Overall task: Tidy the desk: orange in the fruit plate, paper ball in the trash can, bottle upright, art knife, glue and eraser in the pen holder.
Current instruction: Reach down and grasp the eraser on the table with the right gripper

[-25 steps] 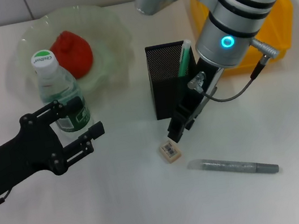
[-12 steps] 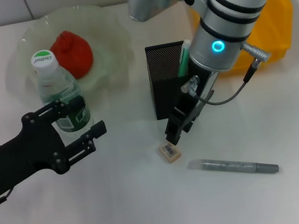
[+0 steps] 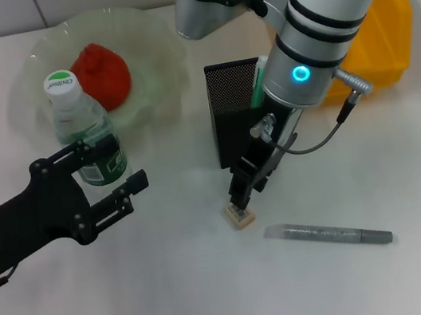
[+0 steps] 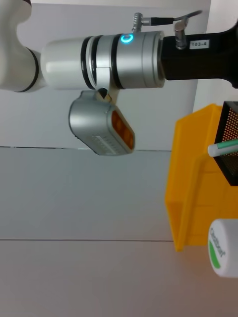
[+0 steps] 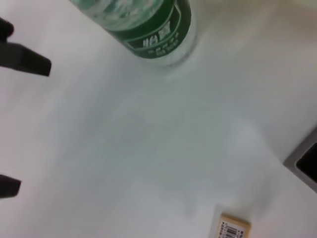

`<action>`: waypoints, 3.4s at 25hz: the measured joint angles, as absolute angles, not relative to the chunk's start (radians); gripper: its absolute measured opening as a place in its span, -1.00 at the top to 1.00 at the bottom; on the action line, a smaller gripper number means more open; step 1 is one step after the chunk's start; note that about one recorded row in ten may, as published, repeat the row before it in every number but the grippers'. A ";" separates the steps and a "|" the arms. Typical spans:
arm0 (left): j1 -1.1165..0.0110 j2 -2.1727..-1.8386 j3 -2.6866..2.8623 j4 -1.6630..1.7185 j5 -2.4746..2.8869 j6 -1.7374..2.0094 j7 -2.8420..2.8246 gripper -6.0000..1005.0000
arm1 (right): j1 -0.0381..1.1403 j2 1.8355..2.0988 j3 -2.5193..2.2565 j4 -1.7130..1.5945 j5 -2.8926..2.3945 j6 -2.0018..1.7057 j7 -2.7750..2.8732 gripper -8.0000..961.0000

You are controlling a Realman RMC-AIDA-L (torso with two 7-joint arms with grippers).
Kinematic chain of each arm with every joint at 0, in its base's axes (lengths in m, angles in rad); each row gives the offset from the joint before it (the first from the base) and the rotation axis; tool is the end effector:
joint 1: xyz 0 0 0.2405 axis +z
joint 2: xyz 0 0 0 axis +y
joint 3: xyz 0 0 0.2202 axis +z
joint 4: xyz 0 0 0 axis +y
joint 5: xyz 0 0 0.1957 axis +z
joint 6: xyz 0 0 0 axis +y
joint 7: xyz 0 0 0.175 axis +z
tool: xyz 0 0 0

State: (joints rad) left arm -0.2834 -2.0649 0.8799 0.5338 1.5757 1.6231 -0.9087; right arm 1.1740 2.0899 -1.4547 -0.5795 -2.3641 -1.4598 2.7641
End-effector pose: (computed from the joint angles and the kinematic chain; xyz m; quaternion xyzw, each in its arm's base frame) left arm -0.2368 0.2606 -0.0060 -0.9079 -0.1140 -0.3394 0.2179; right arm 0.1082 0.3310 -0.0955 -0.8823 0.4101 -0.2290 0.0310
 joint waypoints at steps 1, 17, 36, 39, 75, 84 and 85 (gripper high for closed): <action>-0.283 -2.065 0.880 0.534 1.576 1.623 -0.909 -0.29 | 1.174 2.090 -1.455 -0.579 -2.364 -1.460 2.764 0.15; -0.306 -2.068 0.873 0.532 1.573 1.615 -0.907 -0.29 | 1.117 2.091 -1.482 -0.621 -2.370 -1.451 2.750 0.15; -0.369 -2.068 0.862 0.532 1.519 1.593 -0.919 -0.29 | 1.133 2.088 -1.517 -0.630 -2.435 -1.437 2.724 0.15; -0.378 -2.069 0.862 0.532 1.519 1.591 -0.919 -0.29 | 1.142 2.088 -1.517 -0.633 -2.437 -1.451 2.720 0.15; -0.360 -2.068 0.870 0.505 1.502 1.592 -0.895 -0.29 | 1.169 2.092 -1.691 -0.583 -2.237 -1.370 2.735 0.15; -0.356 -2.068 0.872 0.505 1.503 1.594 -0.894 -0.29 | 1.172 2.092 -1.773 -0.574 -2.172 -1.333 2.741 0.15; -0.356 -2.068 0.873 0.505 1.503 1.594 -0.894 -0.29 | 1.172 2.092 -1.775 -0.572 -2.172 -1.330 2.741 0.16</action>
State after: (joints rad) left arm -0.3555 -2.0677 0.8726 0.5047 1.5034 1.5939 -0.8943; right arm 1.1720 2.0923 -1.7751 -0.5717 -2.1715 -1.3295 2.7412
